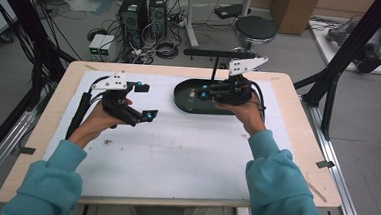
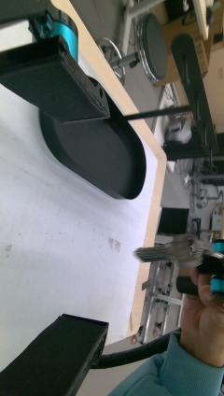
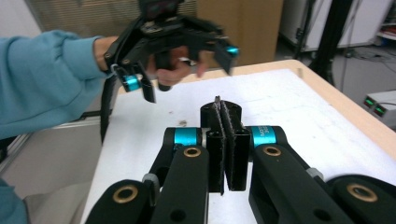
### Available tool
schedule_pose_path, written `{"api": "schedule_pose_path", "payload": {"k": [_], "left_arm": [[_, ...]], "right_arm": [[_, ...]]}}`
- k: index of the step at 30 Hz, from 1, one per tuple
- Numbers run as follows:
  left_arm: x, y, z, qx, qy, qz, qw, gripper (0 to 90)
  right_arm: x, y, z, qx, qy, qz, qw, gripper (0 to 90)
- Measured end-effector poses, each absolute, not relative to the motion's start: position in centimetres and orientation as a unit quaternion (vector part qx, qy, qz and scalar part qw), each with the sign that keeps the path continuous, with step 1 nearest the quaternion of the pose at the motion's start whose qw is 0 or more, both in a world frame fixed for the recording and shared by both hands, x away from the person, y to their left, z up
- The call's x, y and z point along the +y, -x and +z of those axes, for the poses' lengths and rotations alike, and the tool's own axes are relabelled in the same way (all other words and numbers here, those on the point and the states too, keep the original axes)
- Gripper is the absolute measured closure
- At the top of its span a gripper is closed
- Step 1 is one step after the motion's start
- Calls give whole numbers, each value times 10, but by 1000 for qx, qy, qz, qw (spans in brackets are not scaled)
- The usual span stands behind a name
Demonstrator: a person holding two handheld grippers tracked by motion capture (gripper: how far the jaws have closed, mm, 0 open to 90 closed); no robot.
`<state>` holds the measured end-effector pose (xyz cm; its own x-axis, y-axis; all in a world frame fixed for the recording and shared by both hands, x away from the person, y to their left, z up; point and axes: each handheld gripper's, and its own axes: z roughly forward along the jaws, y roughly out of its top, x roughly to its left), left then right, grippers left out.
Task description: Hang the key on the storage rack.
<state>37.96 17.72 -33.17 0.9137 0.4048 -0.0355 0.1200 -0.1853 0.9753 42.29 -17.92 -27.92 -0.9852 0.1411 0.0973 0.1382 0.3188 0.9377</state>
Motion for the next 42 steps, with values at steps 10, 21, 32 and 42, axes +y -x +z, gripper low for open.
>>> {"api": "schedule_pose_path", "payload": {"k": [10,21,32,42], "left_arm": [[226,-345,-367,207,-747,178,607,101],[267,-313,-412,278,-711,227,605,17],[285,-293,-436,300,-695,242,607,16],[291,-283,-450,311,-667,269,621,17]], "right_arm": [[-213,-439,-271,815,-144,560,42,892],[-242,-467,-259,819,-195,534,80,892],[-254,-492,-247,828,-225,505,99,892],[-260,-512,-238,836,-248,476,115,892]]}}
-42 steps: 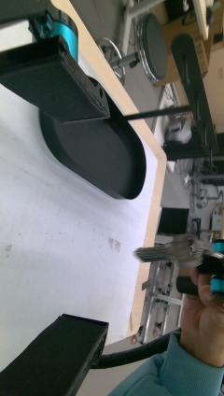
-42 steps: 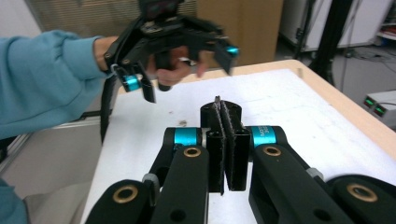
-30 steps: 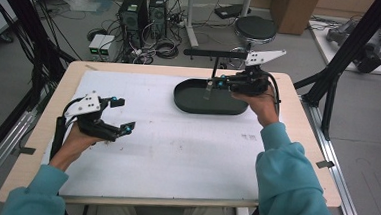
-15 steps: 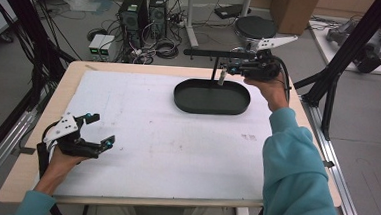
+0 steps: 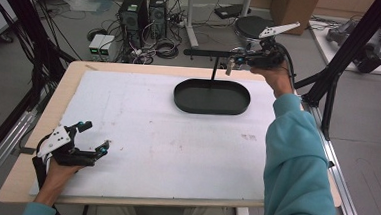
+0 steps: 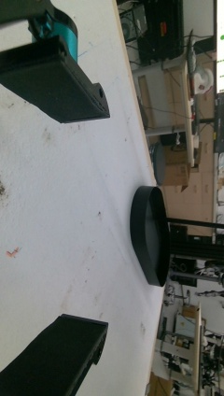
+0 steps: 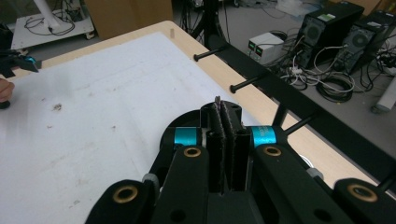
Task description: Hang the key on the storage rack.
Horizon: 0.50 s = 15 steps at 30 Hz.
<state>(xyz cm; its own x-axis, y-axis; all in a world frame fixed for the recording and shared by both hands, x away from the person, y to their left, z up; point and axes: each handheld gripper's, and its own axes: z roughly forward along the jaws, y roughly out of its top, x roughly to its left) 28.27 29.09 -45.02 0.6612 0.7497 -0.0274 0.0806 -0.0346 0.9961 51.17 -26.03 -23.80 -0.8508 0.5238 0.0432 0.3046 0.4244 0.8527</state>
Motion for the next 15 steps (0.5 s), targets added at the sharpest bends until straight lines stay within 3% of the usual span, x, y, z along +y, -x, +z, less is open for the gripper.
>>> {"api": "schedule_pose_path", "payload": {"k": [15], "left_arm": [[290,-279,-456,312,-652,287,629,17]], "right_arm": [[-249,-529,-240,851,-258,440,126,891]]}}
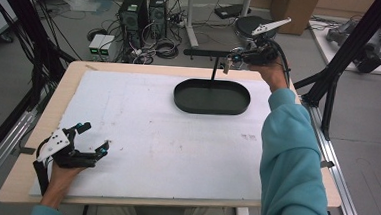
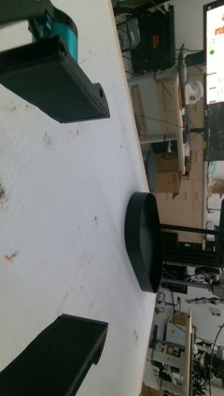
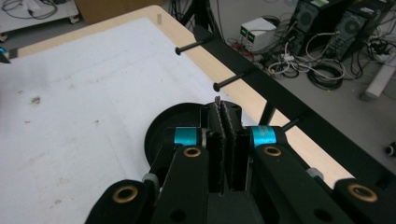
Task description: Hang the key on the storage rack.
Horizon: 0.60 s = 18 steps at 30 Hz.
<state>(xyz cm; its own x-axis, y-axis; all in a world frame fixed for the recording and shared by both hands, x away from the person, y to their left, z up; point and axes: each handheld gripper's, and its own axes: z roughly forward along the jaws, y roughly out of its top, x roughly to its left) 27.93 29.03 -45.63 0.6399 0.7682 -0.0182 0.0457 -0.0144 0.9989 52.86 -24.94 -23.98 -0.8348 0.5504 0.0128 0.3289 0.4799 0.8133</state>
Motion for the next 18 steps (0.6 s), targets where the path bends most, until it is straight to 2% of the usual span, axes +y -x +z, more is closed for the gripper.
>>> {"api": "schedule_pose_path", "payload": {"k": [6,9,18], "left_arm": [[292,-278,-457,311,-647,288,633,17],[294,-275,-458,310,-631,294,648,17],[294,-275,-458,311,-631,295,647,17]], "right_arm": [[-247,-537,-249,857,-279,417,123,891],[-245,-541,-253,858,-286,408,128,891],[-242,-548,-261,861,-308,380,138,890]]}}
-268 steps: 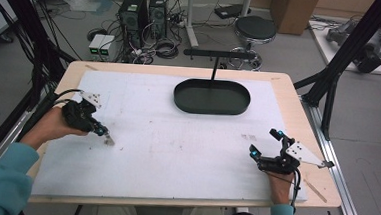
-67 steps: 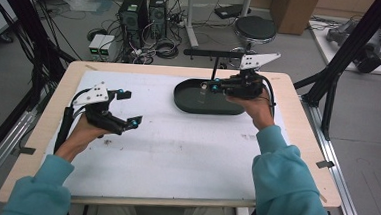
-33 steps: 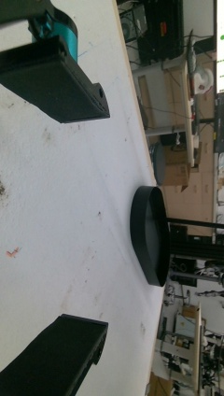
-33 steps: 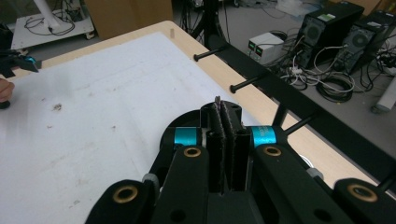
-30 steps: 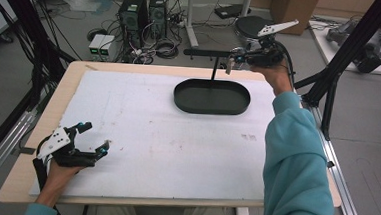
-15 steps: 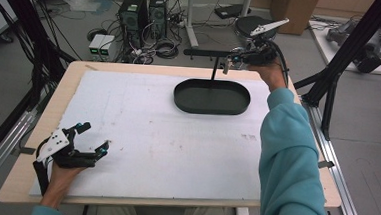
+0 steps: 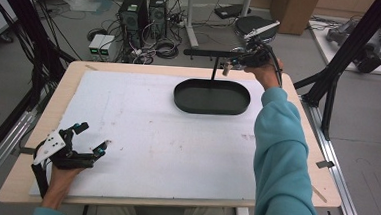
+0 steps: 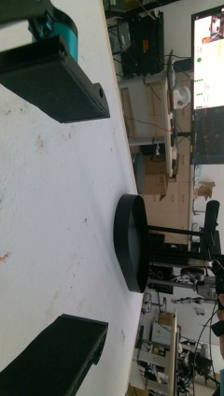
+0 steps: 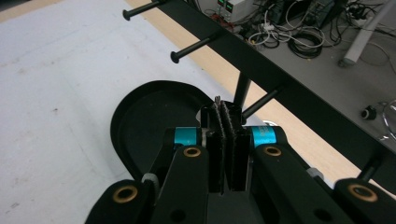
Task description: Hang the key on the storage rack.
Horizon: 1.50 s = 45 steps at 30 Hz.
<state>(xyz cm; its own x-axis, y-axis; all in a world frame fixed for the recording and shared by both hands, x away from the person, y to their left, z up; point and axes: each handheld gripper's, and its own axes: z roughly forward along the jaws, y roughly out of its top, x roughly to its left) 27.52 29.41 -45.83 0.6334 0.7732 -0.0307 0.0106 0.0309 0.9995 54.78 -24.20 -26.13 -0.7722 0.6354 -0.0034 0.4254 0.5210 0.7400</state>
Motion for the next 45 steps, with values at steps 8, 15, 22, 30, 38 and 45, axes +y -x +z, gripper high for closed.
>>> {"api": "schedule_pose_path", "payload": {"k": [8,15,22,30,38,45], "left_arm": [[294,-275,-458,311,-630,294,648,17],[294,-275,-458,311,-631,295,647,17],[294,-275,-458,311,-630,294,647,17],[294,-275,-458,311,-632,294,646,17],[294,-275,-458,311,-632,294,646,17],[294,-275,-458,310,-632,294,646,17]], "right_arm": [[-243,-550,-264,859,-316,376,142,890],[-244,-552,-268,860,-318,373,146,890],[-243,-553,-269,860,-318,370,152,890],[-244,-553,-269,857,-323,370,153,890],[-246,-554,-269,855,-326,371,159,889],[-249,-557,-271,853,-323,375,166,885]]}}
